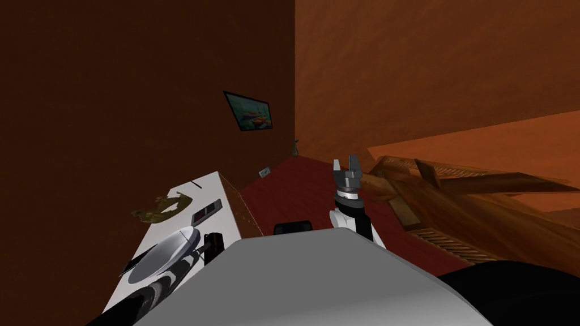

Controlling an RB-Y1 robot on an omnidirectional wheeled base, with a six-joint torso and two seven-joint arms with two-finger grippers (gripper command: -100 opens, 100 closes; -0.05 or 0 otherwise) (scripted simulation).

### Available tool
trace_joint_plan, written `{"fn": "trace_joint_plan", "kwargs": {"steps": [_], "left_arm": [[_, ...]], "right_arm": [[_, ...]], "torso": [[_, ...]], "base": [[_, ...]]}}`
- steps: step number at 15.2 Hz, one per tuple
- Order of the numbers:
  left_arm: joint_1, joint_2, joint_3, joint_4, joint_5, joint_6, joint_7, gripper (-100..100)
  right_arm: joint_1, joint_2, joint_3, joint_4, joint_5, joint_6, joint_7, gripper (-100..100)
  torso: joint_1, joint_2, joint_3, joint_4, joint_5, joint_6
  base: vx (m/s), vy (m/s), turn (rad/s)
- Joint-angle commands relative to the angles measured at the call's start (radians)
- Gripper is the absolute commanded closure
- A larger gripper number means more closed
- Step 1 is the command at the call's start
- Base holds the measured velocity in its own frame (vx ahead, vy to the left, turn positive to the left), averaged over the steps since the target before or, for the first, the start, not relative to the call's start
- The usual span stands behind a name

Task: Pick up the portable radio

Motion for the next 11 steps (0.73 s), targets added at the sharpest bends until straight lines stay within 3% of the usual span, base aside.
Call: {"fn": "trace_joint_plan", "kwargs": {"steps": [1, 2, 3, 6, 7, 9, 11], "left_arm": [[0.042, 0.023, 0.015, -0.005, 0.026, -0.011, 0.022, -100], [0.069, 0.038, 0.024, -0.009, 0.043, -0.016, 0.036, -100], [0.069, 0.038, 0.024, -0.009, 0.043, -0.016, 0.036, -100], [0.145, 0.083, 0.051, -0.018, 0.093, -0.03, 0.075, -100], [0.146, 0.083, 0.051, -0.018, 0.093, -0.03, 0.075, -100], [0.196, 0.11, 0.068, -0.023, 0.125, -0.037, 0.1, -100], [0.22, 0.123, 0.075, -0.026, 0.14, -0.041, 0.112, -100]], "right_arm": [[0.0, 0.0, 0.0, 0.0, 0.0, 0.0, 0.0, 0], [0.0, 0.0, 0.0, 0.0, 0.0, 0.0, 0.0, 0], [0.0, 0.0, 0.0, 0.0, 0.0, 0.0, 0.0, 0], [0.0, 0.0, 0.0, 0.0, 0.0, 0.0, 0.0, 0], [0.0, 0.0, 0.0, 0.0, 0.0, 0.0, 0.0, 0], [0.0, 0.0, 0.0, 0.0, 0.0, 0.0, 0.0, 0], [0.0, 0.0, 0.0, 0.0, 0.0, 0.0, 0.0, 0]], "torso": [[0.0, 0.0, 0.0, 0.0, 0.0, 0.0], [0.0, 0.0, 0.0, 0.0, 0.0, 0.0], [0.0, 0.0, 0.0, 0.0, 0.0, 0.0], [0.0, 0.0, 0.0, 0.0, 0.0, 0.0], [0.0, 0.0, 0.0, 0.0, 0.0, 0.0], [0.001, 0.0, 0.0, 0.0, 0.0, 0.0], [0.0, 0.0, 0.0, 0.0, 0.0, 0.0]], "base": [[-0.033, 0.033, -0.253], [-0.037, 0.035, -0.31], [-0.034, 0.031, -0.226], [-0.041, 0.027, -0.274], [-0.044, 0.035, -0.273], [-0.04, 0.03, -0.282], [-0.036, 0.025, -0.184]]}}
